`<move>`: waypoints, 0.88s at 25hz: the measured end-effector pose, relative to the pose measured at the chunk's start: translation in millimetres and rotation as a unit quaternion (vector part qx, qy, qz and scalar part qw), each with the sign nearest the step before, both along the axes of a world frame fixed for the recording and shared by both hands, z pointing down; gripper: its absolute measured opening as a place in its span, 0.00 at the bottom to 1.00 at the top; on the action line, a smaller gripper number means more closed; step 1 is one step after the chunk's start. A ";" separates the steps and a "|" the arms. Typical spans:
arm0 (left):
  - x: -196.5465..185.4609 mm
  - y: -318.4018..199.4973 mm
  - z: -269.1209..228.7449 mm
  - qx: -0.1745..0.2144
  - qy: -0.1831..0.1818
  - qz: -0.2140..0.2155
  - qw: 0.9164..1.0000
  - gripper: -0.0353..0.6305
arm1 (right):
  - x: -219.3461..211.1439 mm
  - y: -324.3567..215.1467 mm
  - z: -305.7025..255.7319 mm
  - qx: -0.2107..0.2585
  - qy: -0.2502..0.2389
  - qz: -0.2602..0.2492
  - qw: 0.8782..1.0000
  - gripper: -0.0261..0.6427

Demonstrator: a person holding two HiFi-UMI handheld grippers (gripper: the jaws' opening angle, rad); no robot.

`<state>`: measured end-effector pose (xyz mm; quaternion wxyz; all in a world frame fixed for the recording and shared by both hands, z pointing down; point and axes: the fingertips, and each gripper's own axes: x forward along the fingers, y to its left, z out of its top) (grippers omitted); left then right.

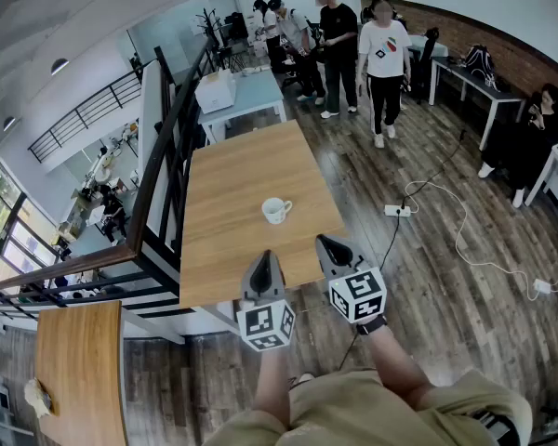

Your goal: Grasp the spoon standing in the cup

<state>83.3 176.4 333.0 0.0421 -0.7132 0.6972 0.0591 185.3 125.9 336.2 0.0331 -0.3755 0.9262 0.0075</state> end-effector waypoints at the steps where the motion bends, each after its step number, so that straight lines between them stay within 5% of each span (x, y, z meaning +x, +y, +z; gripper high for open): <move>1: -1.2 -1.0 -0.3 0.001 0.000 -0.001 1.000 0.06 | 1.5 -2.0 1.0 -0.005 -0.007 0.005 1.000 0.06; 11: -5.1 6.3 21.2 -0.009 0.007 -0.014 1.000 0.06 | 14.9 -5.4 14.8 -0.030 -0.042 0.019 0.998 0.06; 22: -22.7 -3.3 55.6 -0.036 0.025 -0.023 0.999 0.06 | -11.1 -21.4 47.2 -0.062 -0.027 -0.002 0.998 0.06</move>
